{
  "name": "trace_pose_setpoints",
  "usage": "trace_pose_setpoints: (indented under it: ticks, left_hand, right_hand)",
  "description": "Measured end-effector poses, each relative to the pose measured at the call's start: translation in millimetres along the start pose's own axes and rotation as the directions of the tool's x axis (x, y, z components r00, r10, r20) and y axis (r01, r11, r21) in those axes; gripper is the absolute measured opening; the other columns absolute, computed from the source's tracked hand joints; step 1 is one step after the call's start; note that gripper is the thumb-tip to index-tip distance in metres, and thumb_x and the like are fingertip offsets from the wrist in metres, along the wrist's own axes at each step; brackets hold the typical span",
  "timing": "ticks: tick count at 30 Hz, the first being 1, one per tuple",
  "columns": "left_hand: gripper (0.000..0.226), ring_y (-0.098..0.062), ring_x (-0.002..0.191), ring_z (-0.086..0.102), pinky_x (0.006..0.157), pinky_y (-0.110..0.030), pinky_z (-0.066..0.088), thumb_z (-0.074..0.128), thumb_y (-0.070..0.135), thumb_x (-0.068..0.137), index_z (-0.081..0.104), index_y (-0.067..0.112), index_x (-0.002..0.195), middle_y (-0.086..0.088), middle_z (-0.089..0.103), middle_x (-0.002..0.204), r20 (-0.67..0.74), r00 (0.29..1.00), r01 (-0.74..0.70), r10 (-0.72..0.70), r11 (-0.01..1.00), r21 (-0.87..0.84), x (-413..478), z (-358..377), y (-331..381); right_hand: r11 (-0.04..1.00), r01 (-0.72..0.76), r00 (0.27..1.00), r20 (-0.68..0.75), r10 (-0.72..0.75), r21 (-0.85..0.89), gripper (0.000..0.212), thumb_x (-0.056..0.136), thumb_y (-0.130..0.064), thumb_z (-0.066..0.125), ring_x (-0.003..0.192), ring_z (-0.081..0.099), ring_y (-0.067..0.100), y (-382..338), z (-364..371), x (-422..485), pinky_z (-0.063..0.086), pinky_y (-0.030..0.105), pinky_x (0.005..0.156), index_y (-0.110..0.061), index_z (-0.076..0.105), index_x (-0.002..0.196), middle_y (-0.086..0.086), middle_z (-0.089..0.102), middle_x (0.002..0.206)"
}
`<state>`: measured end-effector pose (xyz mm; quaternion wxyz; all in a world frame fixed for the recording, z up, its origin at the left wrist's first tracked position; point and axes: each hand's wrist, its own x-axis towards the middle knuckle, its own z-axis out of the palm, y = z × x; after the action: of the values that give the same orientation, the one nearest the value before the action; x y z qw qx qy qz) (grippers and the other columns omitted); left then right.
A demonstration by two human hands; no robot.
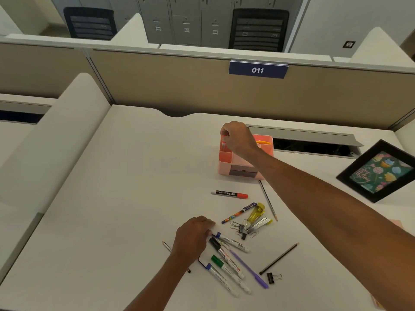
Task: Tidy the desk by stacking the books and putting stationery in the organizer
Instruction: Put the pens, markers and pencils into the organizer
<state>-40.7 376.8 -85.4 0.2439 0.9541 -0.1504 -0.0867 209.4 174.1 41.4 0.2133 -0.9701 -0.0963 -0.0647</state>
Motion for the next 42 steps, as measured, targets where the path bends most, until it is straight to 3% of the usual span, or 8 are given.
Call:
trace_pose_setpoints:
  ticks: [4, 8, 16, 19, 21, 29, 36, 42]
  left_hand:
    - [0.032, -0.012, 0.114, 0.065, 0.089, -0.033, 0.058, 0.062, 0.025, 0.100, 0.070, 0.031, 0.131, 0.013, 0.069, 0.128, 0.014, 1.000, -0.003, 0.003, 1.000, 0.009, 3.2, 0.9, -2.2]
    - [0.031, -0.014, 0.112, 0.067, 0.091, -0.036, 0.058, 0.065, 0.023, 0.098, 0.072, 0.029, 0.129, 0.009, 0.071, 0.125, 0.031, 1.000, -0.007, 0.007, 1.000, 0.008, 6.4, 2.5, -5.1]
    - [0.031, -0.015, 0.113, 0.067, 0.092, -0.034, 0.057, 0.067, 0.027, 0.098, 0.072, 0.028, 0.129, 0.007, 0.071, 0.124, 0.057, 0.998, -0.039, 0.036, 0.998, 0.052, 9.3, 1.6, -6.1]
    - [0.030, -0.015, 0.111, 0.067, 0.089, -0.035, 0.059, 0.066, 0.025, 0.098, 0.072, 0.028, 0.128, 0.008, 0.071, 0.122, 0.050, 0.998, -0.047, 0.043, 0.996, 0.075, 8.7, 0.8, -4.9]
    - [0.030, -0.015, 0.112, 0.067, 0.089, -0.034, 0.058, 0.066, 0.025, 0.099, 0.072, 0.028, 0.127, 0.008, 0.071, 0.123, 0.048, 0.998, -0.051, 0.047, 0.995, 0.083, 8.8, 0.5, -4.4]
    - [0.028, -0.017, 0.105, 0.070, 0.080, -0.038, 0.062, 0.075, 0.019, 0.091, 0.077, 0.027, 0.119, 0.007, 0.073, 0.116, 0.063, 0.996, -0.067, 0.060, 0.990, 0.122, 7.6, 0.1, -3.2]
    - [0.029, -0.013, 0.095, 0.071, 0.068, -0.035, 0.061, 0.082, 0.014, 0.082, 0.077, 0.032, 0.105, 0.014, 0.072, 0.109, 0.024, 0.999, -0.033, 0.031, 0.994, 0.100, 5.7, 0.6, -2.4]
    - [0.022, -0.008, 0.082, 0.070, 0.066, -0.030, 0.059, 0.080, 0.019, 0.086, 0.074, 0.033, 0.101, 0.015, 0.072, 0.102, 0.022, 1.000, -0.013, 0.011, 0.997, 0.075, 8.8, -8.2, 3.6]
  right_hand:
    - [1.000, -0.002, 1.000, 0.005, 0.002, 0.003, 0.013, 0.091, 0.000, 0.067, 0.084, 0.064, 0.020, 1.9, 4.5, 1.1, 0.053, 0.030, 0.069, -0.010, 0.075, 0.095, 0.006, 0.072, 0.096]
    - [1.000, -0.010, 1.000, -0.007, 0.010, -0.005, 0.013, 0.094, -0.003, 0.067, 0.084, 0.059, 0.016, 3.7, 7.8, 1.3, 0.032, 0.017, 0.061, -0.010, 0.075, 0.102, 0.006, 0.073, 0.100]
    - [0.998, -0.050, 0.999, -0.013, 0.051, 0.042, 0.023, 0.093, -0.009, 0.071, 0.093, 0.067, 0.020, 4.1, 7.3, -0.4, 0.054, 0.029, 0.072, -0.014, 0.072, 0.116, 0.004, 0.072, 0.109]
    - [0.996, -0.051, 0.998, -0.017, 0.053, 0.072, 0.025, 0.095, -0.008, 0.069, 0.089, 0.064, 0.016, 6.5, 4.2, -3.1, 0.046, 0.016, 0.062, -0.013, 0.071, 0.119, 0.005, 0.071, 0.111]
    - [0.997, -0.043, 0.998, -0.031, 0.046, 0.071, 0.021, 0.097, -0.009, 0.067, 0.089, 0.060, 0.015, 6.9, 0.3, -8.3, 0.039, 0.017, 0.062, -0.012, 0.072, 0.117, 0.005, 0.072, 0.111]
    - [0.975, -0.029, 0.989, -0.132, 0.059, 0.219, 0.016, 0.099, -0.010, 0.064, 0.097, 0.065, 0.016, -2.4, -19.1, -83.1, 0.057, 0.031, 0.085, -0.012, 0.073, 0.112, 0.003, 0.073, 0.112]
    - [0.929, -0.163, 0.982, 0.146, 0.120, 0.333, 0.021, 0.095, -0.021, 0.073, 0.090, 0.062, 0.005, -7.0, 6.6, -201.5, 0.054, 0.024, 0.083, -0.022, 0.074, 0.116, -0.009, 0.069, 0.105]
    - [0.943, -0.231, 0.917, 0.377, 0.129, 0.238, 0.030, 0.095, -0.032, 0.072, 0.098, 0.061, 0.001, -7.7, 38.3, -264.4, 0.052, 0.023, 0.088, -0.029, 0.071, 0.124, -0.013, 0.070, 0.116]
